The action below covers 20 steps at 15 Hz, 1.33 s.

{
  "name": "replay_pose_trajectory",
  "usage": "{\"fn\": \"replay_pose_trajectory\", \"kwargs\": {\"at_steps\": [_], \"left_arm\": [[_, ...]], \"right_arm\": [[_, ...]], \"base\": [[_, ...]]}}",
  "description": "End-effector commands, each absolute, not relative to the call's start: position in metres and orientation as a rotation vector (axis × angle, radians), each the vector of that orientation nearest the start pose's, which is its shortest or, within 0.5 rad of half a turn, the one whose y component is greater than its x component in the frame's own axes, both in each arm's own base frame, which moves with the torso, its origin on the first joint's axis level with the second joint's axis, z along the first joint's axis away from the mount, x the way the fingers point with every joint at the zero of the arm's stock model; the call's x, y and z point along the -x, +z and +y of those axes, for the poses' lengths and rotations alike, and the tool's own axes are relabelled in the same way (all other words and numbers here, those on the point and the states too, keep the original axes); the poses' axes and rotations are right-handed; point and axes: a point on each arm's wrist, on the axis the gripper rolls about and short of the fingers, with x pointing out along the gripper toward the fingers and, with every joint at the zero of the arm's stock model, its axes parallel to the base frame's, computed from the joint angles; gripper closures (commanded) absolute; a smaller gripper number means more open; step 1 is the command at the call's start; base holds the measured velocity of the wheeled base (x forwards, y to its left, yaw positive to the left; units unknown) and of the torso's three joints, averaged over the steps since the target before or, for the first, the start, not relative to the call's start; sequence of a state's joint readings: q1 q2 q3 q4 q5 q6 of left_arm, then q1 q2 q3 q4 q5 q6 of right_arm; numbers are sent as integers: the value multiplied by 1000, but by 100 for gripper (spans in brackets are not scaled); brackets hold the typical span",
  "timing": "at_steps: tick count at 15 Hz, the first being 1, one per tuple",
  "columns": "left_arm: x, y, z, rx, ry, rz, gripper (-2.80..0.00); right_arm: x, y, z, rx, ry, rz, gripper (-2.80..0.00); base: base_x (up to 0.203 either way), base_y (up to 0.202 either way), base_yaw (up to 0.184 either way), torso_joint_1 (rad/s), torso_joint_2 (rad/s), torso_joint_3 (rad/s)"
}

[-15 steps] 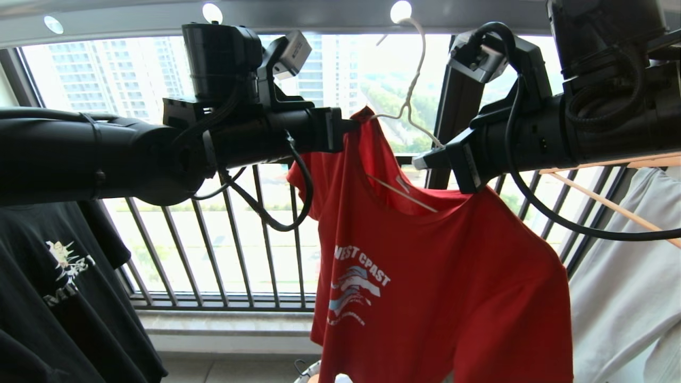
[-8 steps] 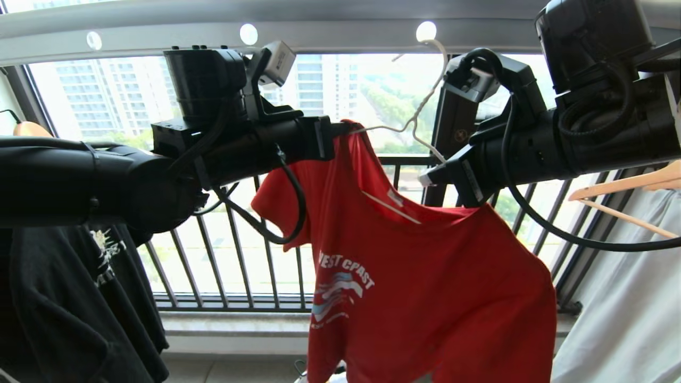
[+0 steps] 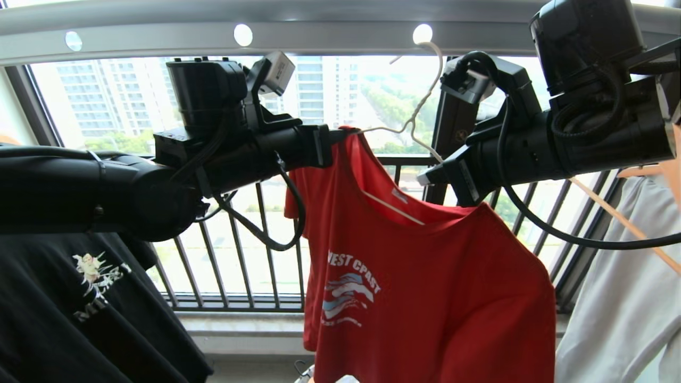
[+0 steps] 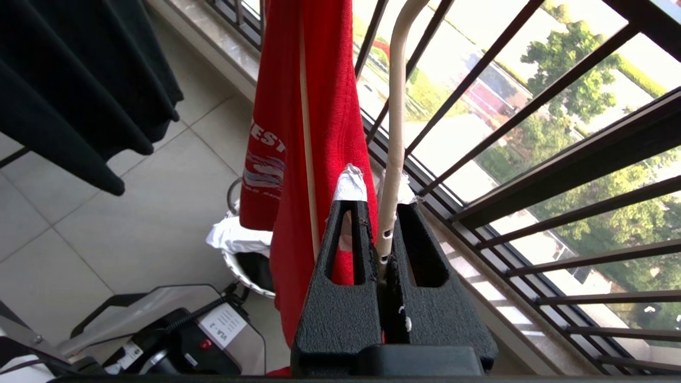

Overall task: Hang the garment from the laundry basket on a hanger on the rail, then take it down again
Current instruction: Take the clothes off the clothes rack

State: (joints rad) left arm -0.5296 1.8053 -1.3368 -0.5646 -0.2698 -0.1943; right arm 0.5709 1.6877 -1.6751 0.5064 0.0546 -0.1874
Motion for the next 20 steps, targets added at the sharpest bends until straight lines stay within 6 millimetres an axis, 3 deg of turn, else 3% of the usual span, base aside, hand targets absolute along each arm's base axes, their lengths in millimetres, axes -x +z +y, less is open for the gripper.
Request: {"fn": "replay_pose_trajectory", "kwargs": {"at_steps": [1, 12, 20], "left_arm": [[-318, 281, -189, 201, -755, -32, 0], [-341, 267, -157, 195, -616, -14, 0], [-334, 273, -156, 194, -626, 2, 0]], "right_arm": [[-252, 319, 163, 315, 660, 459, 0], [-252, 316, 162, 317, 657, 471, 0], [-252, 316, 162, 316, 657, 468, 0]], "base": [[0, 0, 0, 0, 0, 0], [0, 0, 0, 0, 0, 0], [0, 0, 0, 0, 0, 0]]}}
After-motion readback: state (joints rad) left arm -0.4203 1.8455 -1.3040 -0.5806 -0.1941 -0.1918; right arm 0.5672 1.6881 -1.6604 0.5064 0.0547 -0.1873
